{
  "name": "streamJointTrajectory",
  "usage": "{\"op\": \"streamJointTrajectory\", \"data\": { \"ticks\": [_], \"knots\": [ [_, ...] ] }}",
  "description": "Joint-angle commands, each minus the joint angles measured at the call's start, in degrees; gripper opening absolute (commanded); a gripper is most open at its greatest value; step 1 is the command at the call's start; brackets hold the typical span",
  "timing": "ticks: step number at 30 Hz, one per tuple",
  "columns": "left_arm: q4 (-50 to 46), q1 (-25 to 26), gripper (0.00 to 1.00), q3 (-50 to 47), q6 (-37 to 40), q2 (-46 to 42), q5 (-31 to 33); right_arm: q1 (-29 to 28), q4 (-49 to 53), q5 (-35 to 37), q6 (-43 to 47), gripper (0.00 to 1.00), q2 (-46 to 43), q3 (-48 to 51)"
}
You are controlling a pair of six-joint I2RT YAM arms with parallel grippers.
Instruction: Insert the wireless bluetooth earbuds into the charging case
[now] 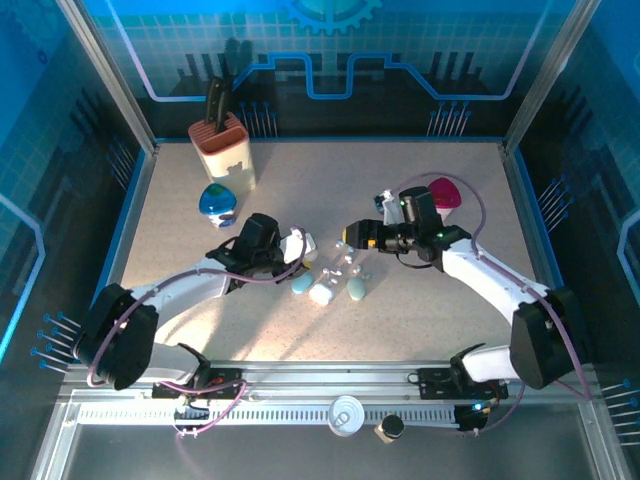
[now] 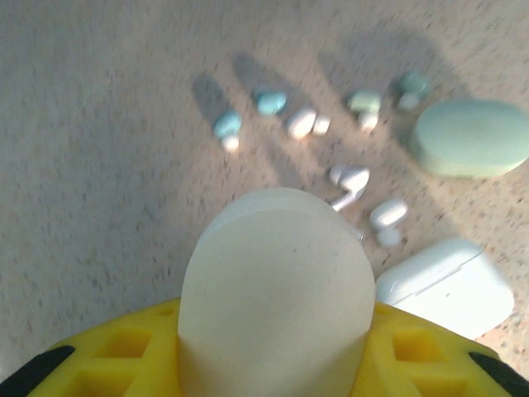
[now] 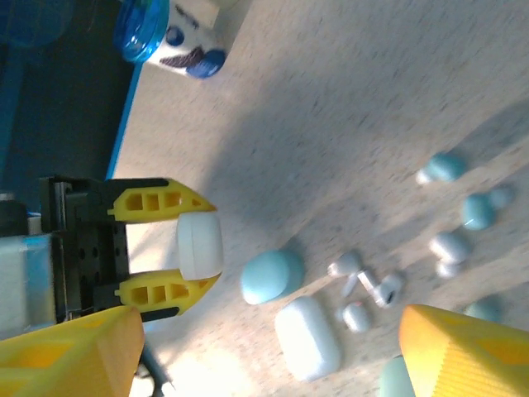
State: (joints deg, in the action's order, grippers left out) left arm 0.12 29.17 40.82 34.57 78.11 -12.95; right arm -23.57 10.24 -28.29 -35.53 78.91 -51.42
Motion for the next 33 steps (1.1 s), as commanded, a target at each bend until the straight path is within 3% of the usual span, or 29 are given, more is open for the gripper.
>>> {"op": "streamJointTrajectory", "data": {
  "ticks": [1,16,22,28,31,33],
  "knots": [
    [6.38,1.53,0.35,-0.66,2.66,-1.65,-5.48,-0.53,0.54,-10.00,-4.38,0.76,2.73,-1.47],
    [7.53,4.80,0.38,1.55,3.19,1.48,-5.73,-5.52,-8.95,-11.39,-9.41,0.64,8.68,-0.05],
    [7.71,4.90,0.38,1.34,2.59,0.90,-6.25,-5.59,-9.32,-11.87,-9.58,0.52,10.10,0.22],
    [6.69,4.93,0.38,1.31,2.32,0.74,-6.21,-6.47,-7.95,-13.44,-7.13,0.48,10.62,-0.51],
    [7.21,4.90,0.38,1.16,1.93,0.58,-6.21,-6.40,-7.60,-12.66,-6.97,0.43,10.98,-0.57],
    [7.64,4.85,0.38,1.12,1.78,0.64,-6.47,-6.25,-7.77,-12.40,-7.45,0.30,11.43,-0.63]
  ]
}}
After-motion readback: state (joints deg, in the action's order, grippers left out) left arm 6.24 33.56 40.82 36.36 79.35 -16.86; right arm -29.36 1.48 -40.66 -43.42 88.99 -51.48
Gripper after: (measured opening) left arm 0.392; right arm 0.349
